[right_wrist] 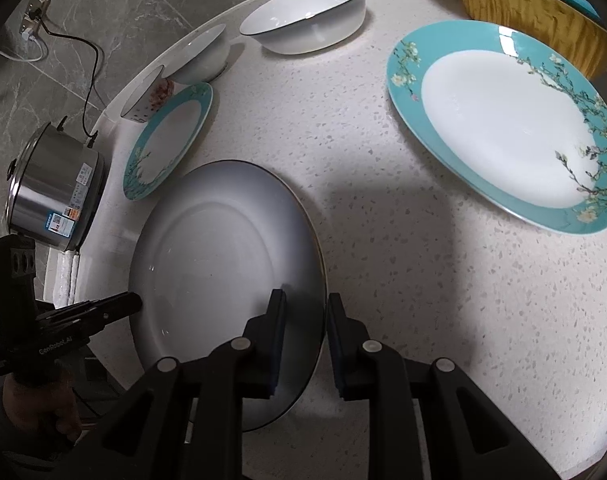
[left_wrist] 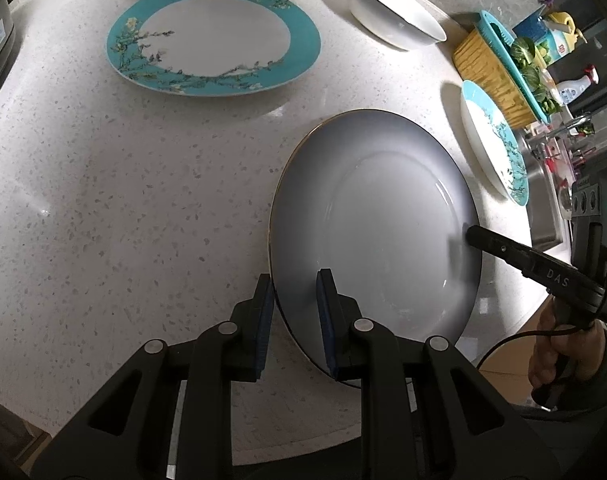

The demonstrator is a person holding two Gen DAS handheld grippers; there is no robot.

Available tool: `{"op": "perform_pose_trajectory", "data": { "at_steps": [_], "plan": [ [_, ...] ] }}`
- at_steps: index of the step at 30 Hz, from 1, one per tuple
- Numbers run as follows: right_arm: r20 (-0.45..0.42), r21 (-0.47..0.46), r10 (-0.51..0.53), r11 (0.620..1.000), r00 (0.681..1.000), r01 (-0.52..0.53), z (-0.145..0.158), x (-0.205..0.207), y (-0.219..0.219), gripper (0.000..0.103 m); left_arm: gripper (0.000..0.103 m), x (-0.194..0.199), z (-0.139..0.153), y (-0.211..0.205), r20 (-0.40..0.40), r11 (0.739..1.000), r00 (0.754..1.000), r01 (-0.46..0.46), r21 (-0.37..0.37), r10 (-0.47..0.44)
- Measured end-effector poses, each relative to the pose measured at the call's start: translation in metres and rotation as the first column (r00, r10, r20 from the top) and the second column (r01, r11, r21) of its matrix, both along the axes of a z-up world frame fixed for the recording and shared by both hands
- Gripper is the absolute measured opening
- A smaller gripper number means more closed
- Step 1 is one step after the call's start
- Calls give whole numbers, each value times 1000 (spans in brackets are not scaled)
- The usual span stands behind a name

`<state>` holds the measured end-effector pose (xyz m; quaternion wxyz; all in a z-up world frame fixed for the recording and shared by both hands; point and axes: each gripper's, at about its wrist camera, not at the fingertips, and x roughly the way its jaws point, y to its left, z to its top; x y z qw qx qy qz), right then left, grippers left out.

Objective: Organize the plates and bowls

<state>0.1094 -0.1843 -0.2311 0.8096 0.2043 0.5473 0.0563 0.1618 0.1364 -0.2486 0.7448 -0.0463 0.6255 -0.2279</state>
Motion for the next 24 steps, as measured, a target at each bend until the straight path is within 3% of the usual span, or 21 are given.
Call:
{"op": "perform_pose_trajectory", "data": {
  "at_steps": [15, 20, 21, 22, 24],
  "plan": [
    [27, -64, 30, 998, 999, -28, -5, 5, 15, 25, 20, 15, -6, -3, 7, 1000, 1000, 11, -7, -11],
    [23, -76, 50, 996, 998, -48, -5, 6, 21, 33, 26, 13, -6, 4, 2, 999, 1000, -12, -30, 12],
    [20, -67, 50, 997, 999, -49, -4, 6, 21, 35, 34, 14, -2, 7, 22, 999, 999, -24, -27, 25],
    [31, -58, 42, 998, 999, -40, -1, 5, 19, 36, 56, 18, 7, 13, 56, 999, 997, -44, -24, 45],
    [75, -81, 28, 996, 997, -22, 11, 2, 14, 49, 71, 26, 26, 26, 115, 996, 990, -74, -47, 79]
  ]
}}
